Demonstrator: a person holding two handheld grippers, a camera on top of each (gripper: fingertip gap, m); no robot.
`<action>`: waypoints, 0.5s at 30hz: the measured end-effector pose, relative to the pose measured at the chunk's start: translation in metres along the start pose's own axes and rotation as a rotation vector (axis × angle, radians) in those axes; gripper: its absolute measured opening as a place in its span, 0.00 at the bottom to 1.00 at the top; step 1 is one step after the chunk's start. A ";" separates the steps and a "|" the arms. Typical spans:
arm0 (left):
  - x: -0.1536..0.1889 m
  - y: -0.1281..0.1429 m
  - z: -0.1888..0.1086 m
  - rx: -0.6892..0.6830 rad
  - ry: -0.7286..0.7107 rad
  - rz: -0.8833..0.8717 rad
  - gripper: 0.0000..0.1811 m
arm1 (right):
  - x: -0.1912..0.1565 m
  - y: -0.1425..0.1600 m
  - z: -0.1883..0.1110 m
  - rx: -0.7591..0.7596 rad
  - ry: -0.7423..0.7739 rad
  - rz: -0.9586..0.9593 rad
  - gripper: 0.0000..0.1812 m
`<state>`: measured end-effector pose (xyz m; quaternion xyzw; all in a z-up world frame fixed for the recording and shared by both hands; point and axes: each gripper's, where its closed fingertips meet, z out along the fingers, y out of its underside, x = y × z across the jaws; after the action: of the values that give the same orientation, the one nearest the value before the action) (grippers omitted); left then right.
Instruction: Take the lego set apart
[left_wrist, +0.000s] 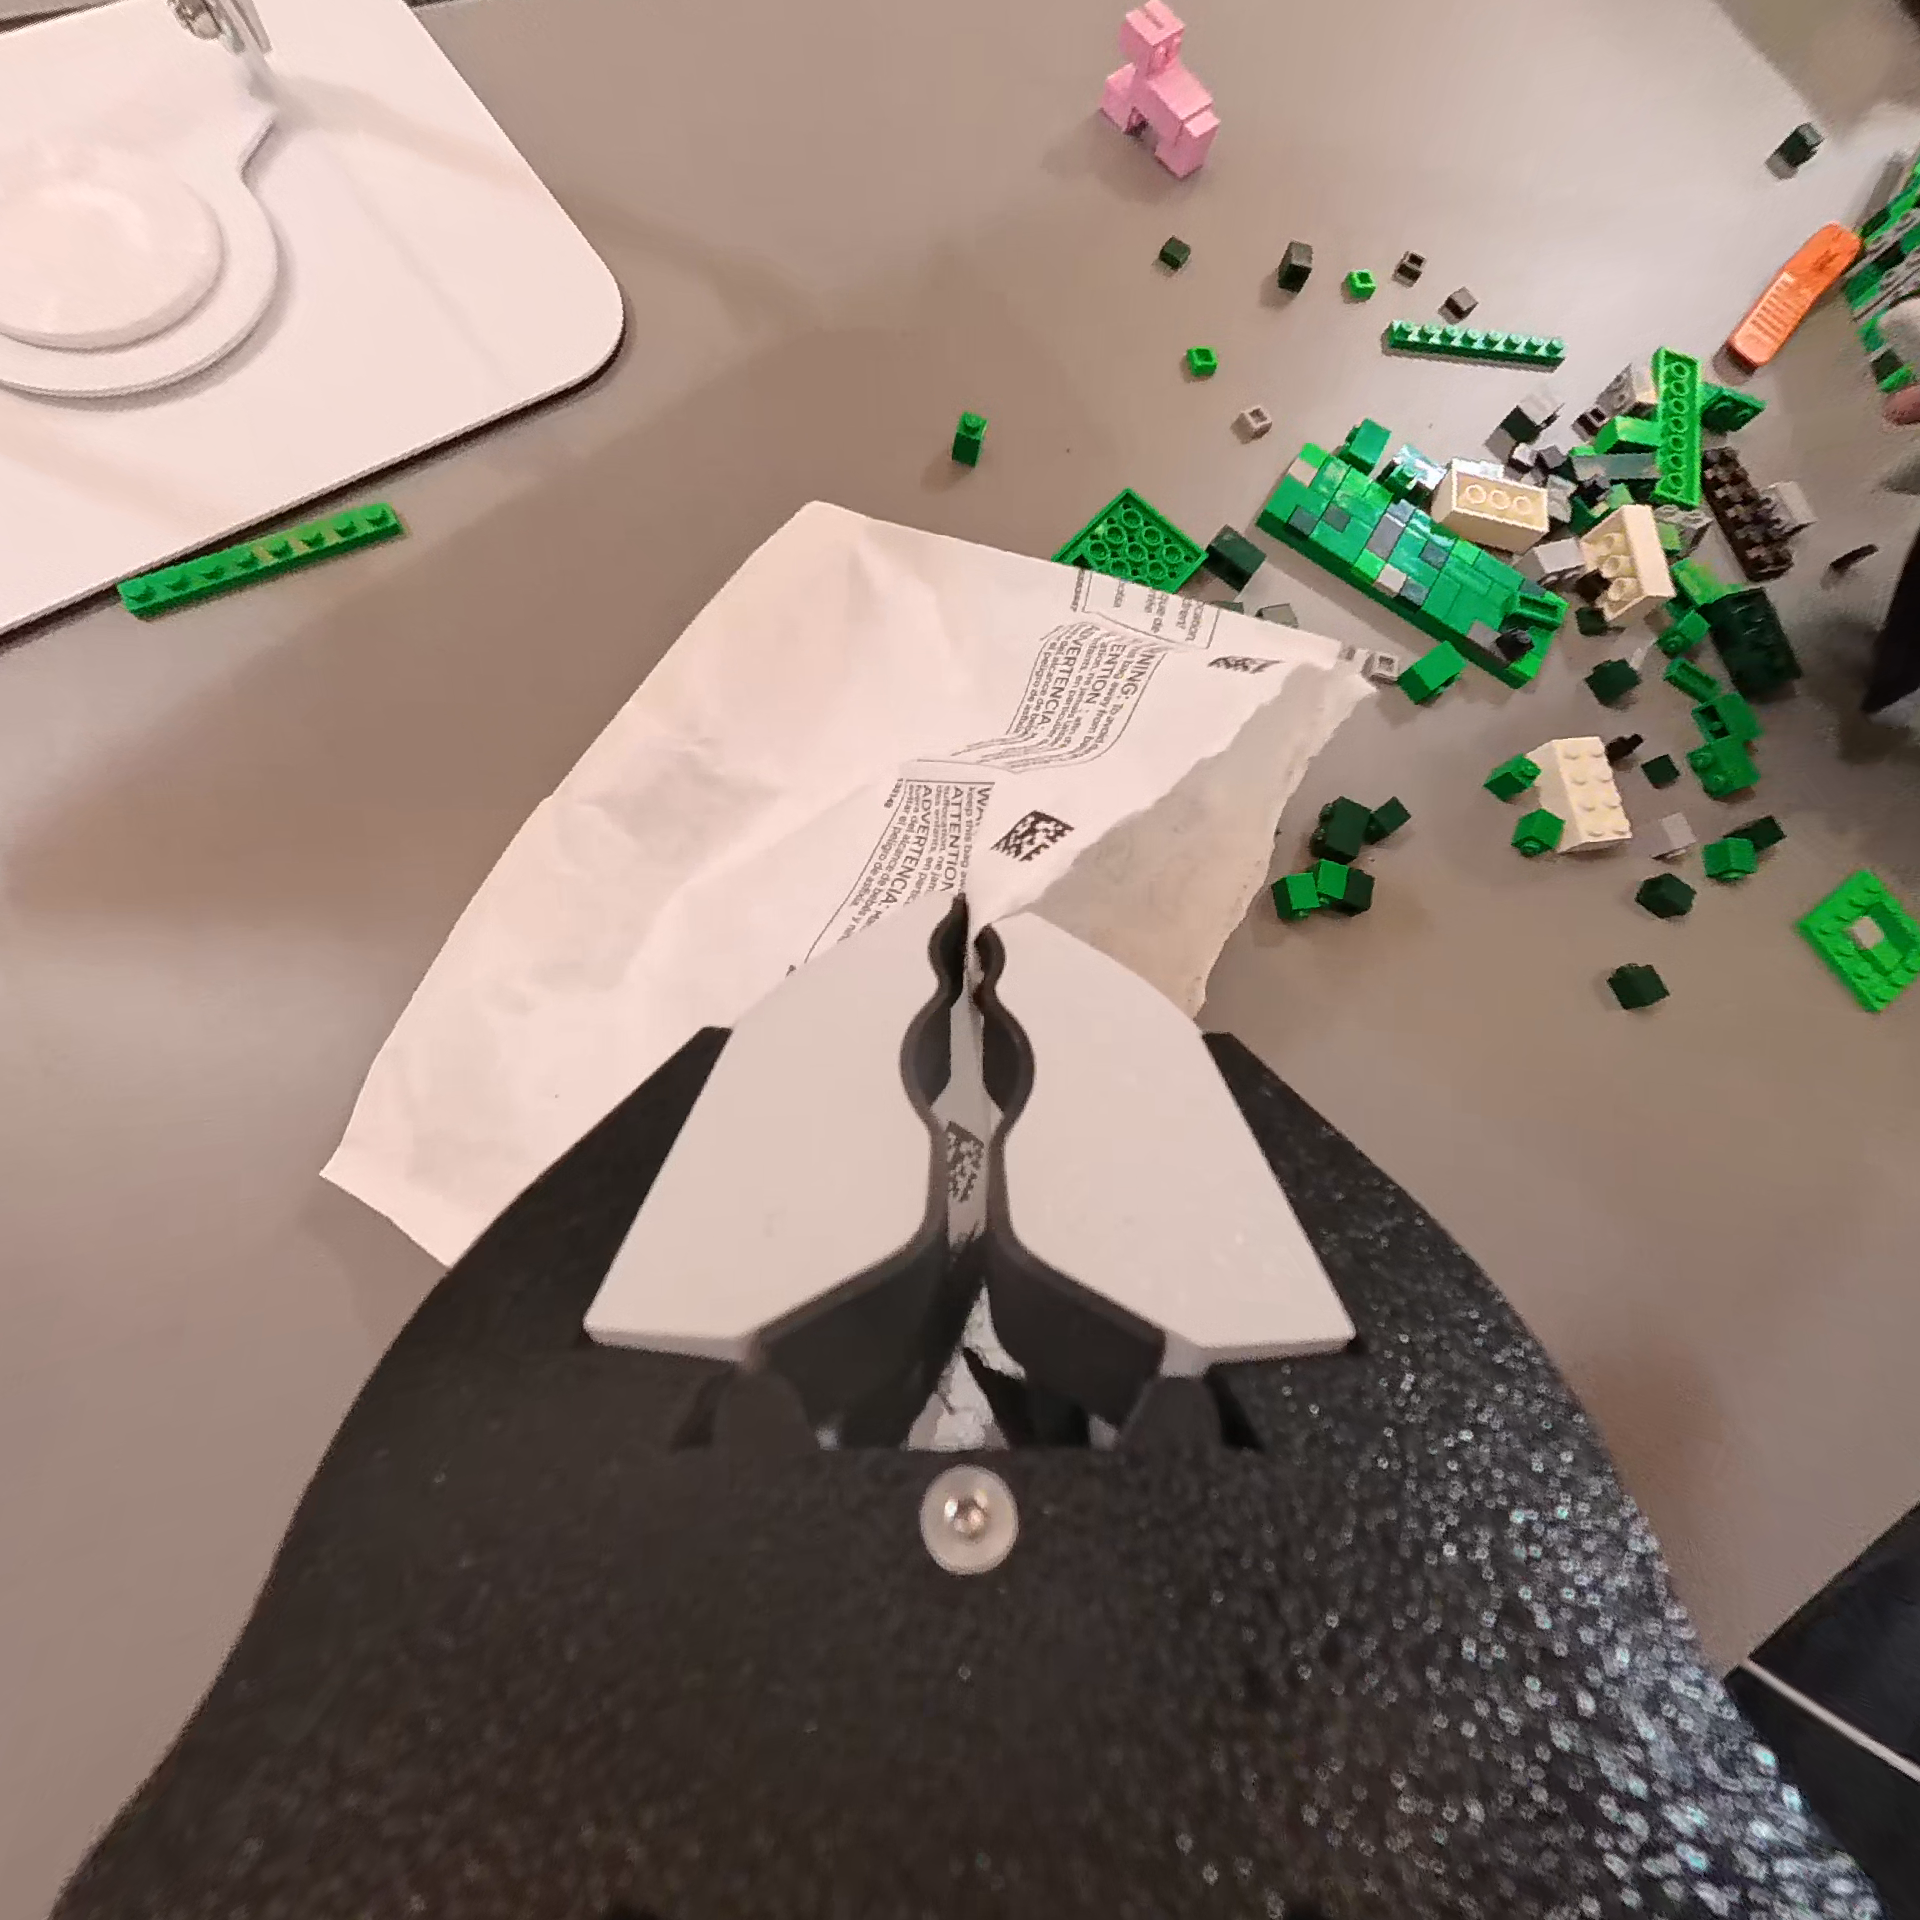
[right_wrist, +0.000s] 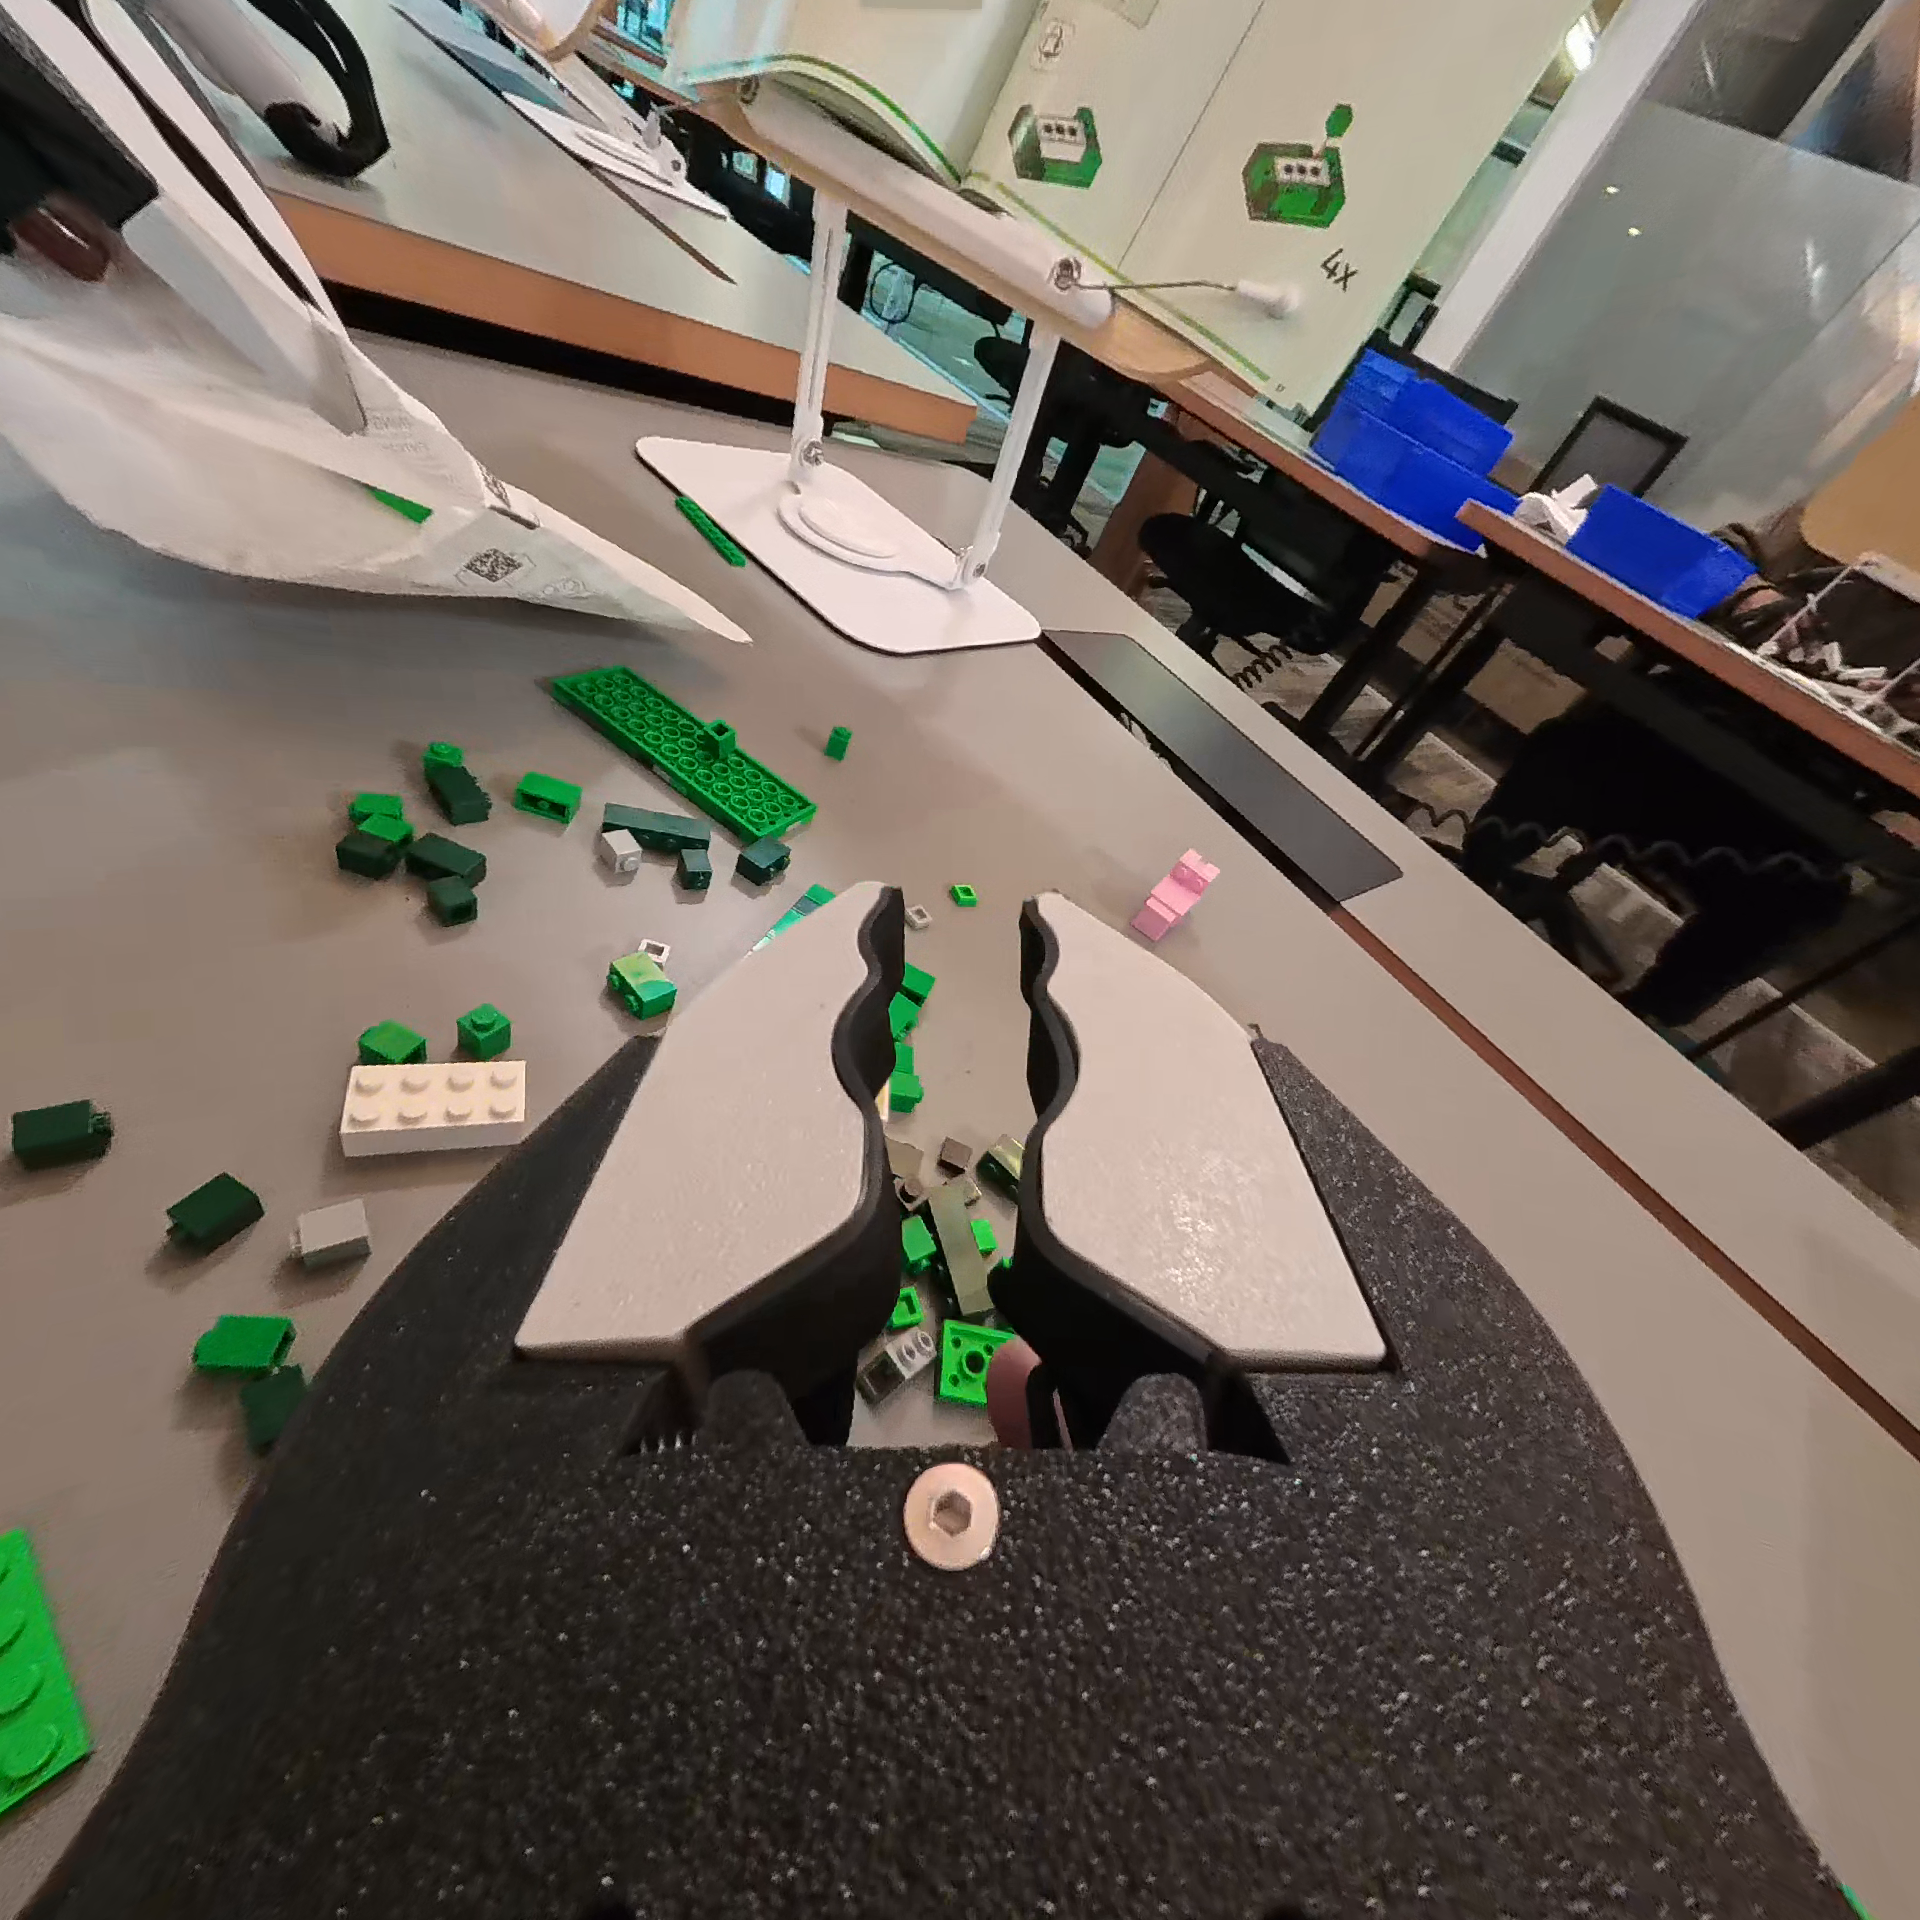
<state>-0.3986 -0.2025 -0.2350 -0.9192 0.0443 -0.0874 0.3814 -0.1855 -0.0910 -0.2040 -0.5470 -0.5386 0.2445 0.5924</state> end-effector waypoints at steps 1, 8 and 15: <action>0.000 0.000 -0.001 -0.004 -0.002 0.006 0.00 | 0.000 0.000 0.000 -0.004 0.001 -0.004 0.11; -0.001 -0.001 -0.015 0.007 -0.022 0.028 0.00 | -0.002 -0.005 -0.001 0.003 0.012 -0.043 0.11; 0.006 -0.004 -0.013 0.011 -0.028 0.046 0.00 | -0.005 0.004 0.003 -0.038 0.004 -0.022 0.07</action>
<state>-0.3954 -0.2095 -0.2226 -0.9170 0.0594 -0.0659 0.3889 -0.1889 -0.0931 -0.2106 -0.5526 -0.5480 0.2265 0.5857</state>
